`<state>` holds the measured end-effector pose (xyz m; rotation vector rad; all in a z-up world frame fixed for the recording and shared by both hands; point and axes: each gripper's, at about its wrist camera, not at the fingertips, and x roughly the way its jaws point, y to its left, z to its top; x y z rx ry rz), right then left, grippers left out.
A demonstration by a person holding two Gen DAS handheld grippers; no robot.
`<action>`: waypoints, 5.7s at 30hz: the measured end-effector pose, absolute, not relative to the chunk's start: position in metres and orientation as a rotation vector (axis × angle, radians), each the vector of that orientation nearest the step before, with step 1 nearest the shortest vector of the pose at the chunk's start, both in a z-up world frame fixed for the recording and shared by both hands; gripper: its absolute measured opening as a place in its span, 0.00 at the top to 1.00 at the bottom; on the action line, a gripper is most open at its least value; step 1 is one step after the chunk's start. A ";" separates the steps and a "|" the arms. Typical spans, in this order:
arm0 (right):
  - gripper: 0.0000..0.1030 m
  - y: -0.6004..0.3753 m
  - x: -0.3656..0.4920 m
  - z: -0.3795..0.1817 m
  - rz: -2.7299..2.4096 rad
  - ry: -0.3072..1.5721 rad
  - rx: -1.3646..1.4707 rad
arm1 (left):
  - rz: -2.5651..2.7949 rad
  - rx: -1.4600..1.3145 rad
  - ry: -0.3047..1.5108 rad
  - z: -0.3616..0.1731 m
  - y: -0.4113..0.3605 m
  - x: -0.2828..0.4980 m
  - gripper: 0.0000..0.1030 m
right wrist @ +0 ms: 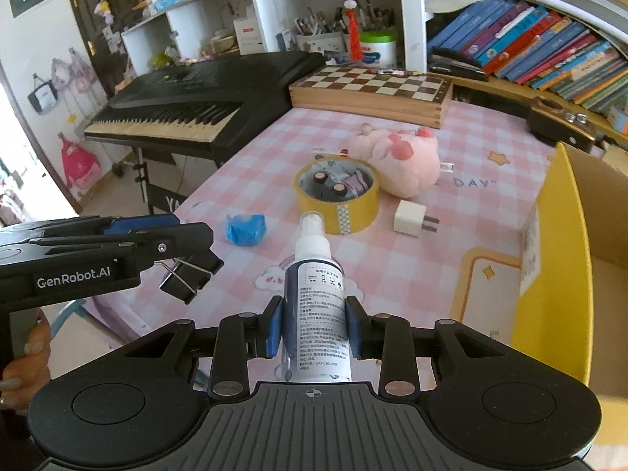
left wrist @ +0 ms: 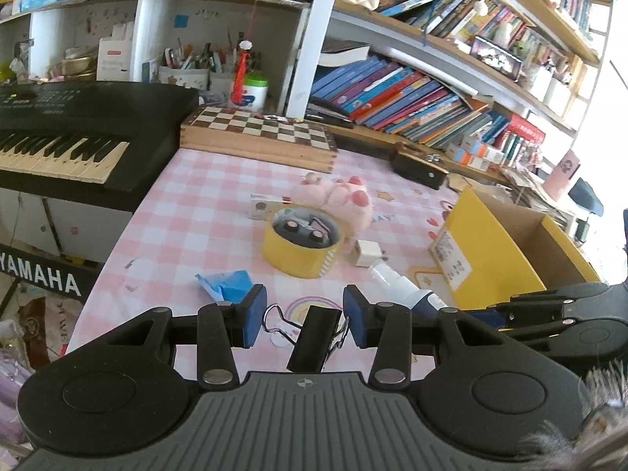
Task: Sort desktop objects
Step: 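Carry the binder clip and spray bottle together toward the yellow box, then lower both tools into the box and open both grippers, then lift both tools out of the box and back toward the table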
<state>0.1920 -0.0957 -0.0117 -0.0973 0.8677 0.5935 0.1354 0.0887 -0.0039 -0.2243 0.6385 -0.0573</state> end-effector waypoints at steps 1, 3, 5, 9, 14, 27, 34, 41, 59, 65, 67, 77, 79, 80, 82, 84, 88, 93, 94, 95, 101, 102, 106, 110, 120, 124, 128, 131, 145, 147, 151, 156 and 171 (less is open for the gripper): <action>0.68 -0.096 0.188 -0.011 0.588 0.867 -0.094 | -0.062 -0.225 0.636 -0.003 0.088 0.131 0.61; 0.68 -0.098 0.179 -0.011 0.576 0.866 -0.086 | -0.071 -0.223 0.631 -0.002 0.087 0.122 0.61; 0.68 -0.099 0.167 -0.011 0.568 0.864 -0.081 | -0.080 -0.220 0.627 -0.002 0.086 0.111 0.61; 0.68 -0.100 0.145 -0.010 0.558 0.862 -0.077 | -0.092 -0.221 0.622 0.000 0.083 0.089 0.61; 0.68 -0.104 0.118 -0.009 0.536 0.857 -0.056 | -0.123 -0.206 0.616 0.003 0.079 0.064 0.61; 0.68 -0.143 0.054 -0.009 0.372 0.843 0.037 | -0.305 -0.145 0.623 0.003 0.040 0.030 0.61; 0.68 -0.177 0.034 -0.010 0.248 0.837 0.101 | -0.429 -0.102 0.623 0.004 0.008 0.032 0.61; 0.68 -0.202 0.017 -0.010 0.144 0.836 0.141 | -0.537 -0.068 0.627 0.004 -0.022 0.036 0.61; 0.68 -0.257 0.014 -0.011 0.025 0.861 0.204 | -0.672 -0.026 0.635 0.006 -0.079 0.050 0.61; 0.68 -0.276 0.021 -0.013 0.013 0.873 0.214 | -0.692 -0.018 0.646 0.006 -0.101 0.060 0.61; 0.68 -0.282 0.026 -0.013 0.015 0.881 0.211 | -0.692 -0.019 0.647 0.006 -0.108 0.063 0.61; 0.68 -0.312 0.054 -0.009 0.069 0.882 0.176 | -0.662 -0.047 0.645 0.008 -0.139 0.085 0.61; 0.68 -0.318 0.062 -0.005 0.084 0.868 0.167 | -0.656 -0.051 0.634 0.012 -0.145 0.089 0.61; 0.68 -0.322 0.066 -0.003 0.092 0.859 0.162 | -0.653 -0.053 0.626 0.014 -0.147 0.092 0.61; 0.68 -0.328 0.074 0.003 0.111 0.840 0.153 | -0.649 -0.058 0.604 0.021 -0.153 0.098 0.61; 0.68 -0.334 0.084 0.011 0.132 0.817 0.146 | -0.644 -0.062 0.576 0.030 -0.159 0.105 0.61; 0.68 -0.346 0.106 0.027 0.177 0.763 0.126 | -0.623 -0.058 0.512 0.048 -0.171 0.121 0.61; 0.68 -0.357 0.141 0.041 0.228 0.704 0.088 | -0.582 -0.047 0.452 0.067 -0.182 0.146 0.61; 0.68 -0.358 0.149 0.044 0.238 0.696 0.079 | -0.574 -0.047 0.444 0.070 -0.184 0.151 0.61; 0.68 -0.360 0.157 0.045 0.250 0.688 0.071 | -0.566 -0.046 0.439 0.072 -0.185 0.157 0.61; 0.68 -0.362 0.209 0.041 0.301 0.685 -0.029 | -0.515 -0.039 0.469 0.071 -0.197 0.204 0.61; 0.68 -0.360 0.217 0.038 0.306 0.689 -0.059 | -0.502 -0.028 0.484 0.068 -0.200 0.214 0.61; 0.68 -0.350 0.250 0.021 0.346 0.728 -0.189 | -0.459 0.036 0.542 0.053 -0.215 0.245 0.61; 0.68 -0.340 0.279 -0.001 0.399 0.804 -0.317 | -0.445 0.059 0.634 0.033 -0.228 0.275 0.61; 0.68 -0.326 0.325 -0.045 0.516 0.972 -0.524 | -0.414 0.161 0.828 0.000 -0.255 0.319 0.61; 0.68 -0.325 0.330 -0.048 0.544 0.996 -0.529 | -0.389 0.176 0.848 -0.003 -0.255 0.325 0.60; 0.68 -0.328 0.330 -0.049 0.552 1.010 -0.516 | -0.369 0.176 0.853 -0.006 -0.255 0.324 0.60; 0.68 -0.330 0.329 -0.047 0.555 0.998 -0.499 | -0.357 0.167 0.832 -0.005 -0.253 0.321 0.54; 0.32 -0.362 0.294 0.020 0.511 0.776 -0.305 | -0.293 0.090 0.521 0.047 -0.224 0.269 0.15; 0.30 -0.368 0.285 0.029 0.488 0.742 -0.273 | -0.269 0.087 0.473 0.057 -0.218 0.256 0.12; 0.26 -0.376 0.269 0.041 0.447 0.687 -0.226 | -0.229 0.045 0.409 0.072 -0.203 0.231 0.09; 0.22 -0.382 0.245 0.047 0.405 0.648 -0.161 | -0.194 0.035 0.386 0.076 -0.192 0.202 0.05; 0.11 -0.370 0.155 0.023 0.161 0.573 -0.052 | -0.073 -0.066 0.367 0.058 -0.160 0.125 0.00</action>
